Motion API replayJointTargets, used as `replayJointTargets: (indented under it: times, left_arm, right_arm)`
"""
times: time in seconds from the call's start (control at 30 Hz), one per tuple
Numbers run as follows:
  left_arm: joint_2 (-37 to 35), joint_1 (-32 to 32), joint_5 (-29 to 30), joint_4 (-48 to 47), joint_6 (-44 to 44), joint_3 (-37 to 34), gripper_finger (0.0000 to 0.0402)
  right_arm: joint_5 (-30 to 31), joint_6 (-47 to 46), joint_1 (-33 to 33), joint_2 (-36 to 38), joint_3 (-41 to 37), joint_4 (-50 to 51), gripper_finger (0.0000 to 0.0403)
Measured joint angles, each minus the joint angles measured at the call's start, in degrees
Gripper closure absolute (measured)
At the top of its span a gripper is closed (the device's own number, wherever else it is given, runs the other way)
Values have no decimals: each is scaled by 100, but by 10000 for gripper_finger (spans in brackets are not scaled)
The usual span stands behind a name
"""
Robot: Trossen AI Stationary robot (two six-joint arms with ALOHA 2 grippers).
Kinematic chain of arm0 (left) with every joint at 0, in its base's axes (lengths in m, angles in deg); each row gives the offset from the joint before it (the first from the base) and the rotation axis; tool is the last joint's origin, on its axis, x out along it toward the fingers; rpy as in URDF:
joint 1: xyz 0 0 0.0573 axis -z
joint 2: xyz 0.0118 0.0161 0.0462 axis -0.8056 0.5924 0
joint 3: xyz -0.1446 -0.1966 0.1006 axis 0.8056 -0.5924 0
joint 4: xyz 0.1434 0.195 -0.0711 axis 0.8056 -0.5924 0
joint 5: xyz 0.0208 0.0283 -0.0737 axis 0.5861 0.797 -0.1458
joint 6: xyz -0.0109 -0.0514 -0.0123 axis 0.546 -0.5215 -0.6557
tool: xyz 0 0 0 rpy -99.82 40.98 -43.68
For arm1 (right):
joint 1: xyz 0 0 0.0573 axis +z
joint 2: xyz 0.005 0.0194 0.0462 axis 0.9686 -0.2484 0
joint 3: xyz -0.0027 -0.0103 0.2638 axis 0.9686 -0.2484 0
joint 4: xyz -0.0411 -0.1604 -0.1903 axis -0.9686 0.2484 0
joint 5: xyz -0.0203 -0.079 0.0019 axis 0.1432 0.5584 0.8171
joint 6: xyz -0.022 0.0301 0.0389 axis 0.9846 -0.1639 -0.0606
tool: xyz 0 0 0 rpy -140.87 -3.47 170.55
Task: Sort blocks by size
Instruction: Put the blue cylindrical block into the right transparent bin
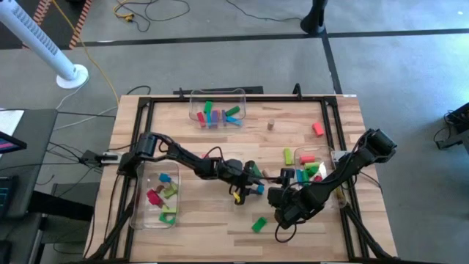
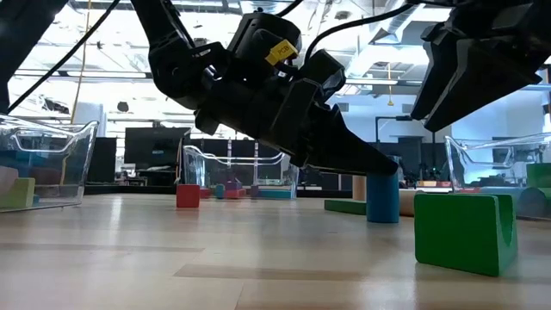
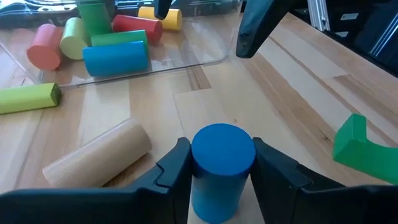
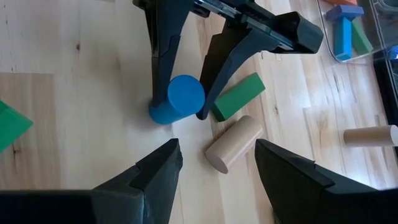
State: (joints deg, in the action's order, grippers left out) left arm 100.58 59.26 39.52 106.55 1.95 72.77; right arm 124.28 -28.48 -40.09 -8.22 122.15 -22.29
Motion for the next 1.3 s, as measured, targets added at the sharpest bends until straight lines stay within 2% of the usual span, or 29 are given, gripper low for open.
replayJointTargets:
  times: [0.2, 0.37, 0.53, 0.7, 1.0, 1.13, 1.23, 1.3]
  left_arm:
    - [-127, -72, -23, -315, 4, 2, 269]
    - [-507, -95, -17, -993, 212, -6, 268]
    - [-1140, -99, 20, -1623, 516, -4, 268]
    - [-1995, -129, 344, -2545, 890, -11, 268]
    - [-3783, -275, 445, -2845, 1324, -301, 274]
    - [-4460, -349, 243, -2807, 1442, -504, 274]
    - [-4771, -346, 15, -2829, 1454, -643, 274]
    - [-4888, -341, -107, -2787, 1477, -732, 274]
  right_arm:
    - [6, 0, 9, 0, 0, 76, 155]
    - [42, 0, 9, 0, 0, 100, 155]
    - [243, 0, 9, 0, 0, 114, 155]
    - [448, -14, 9, 2, 0, 118, 155]
    - [1515, -145, 0, 2, 9, -26, 155]
    - [2019, -96, -7, 95, 65, -83, 155]
    - [2443, 243, -7, 235, 111, -334, 155]
    - [2595, 775, -44, 361, 114, -843, 155]
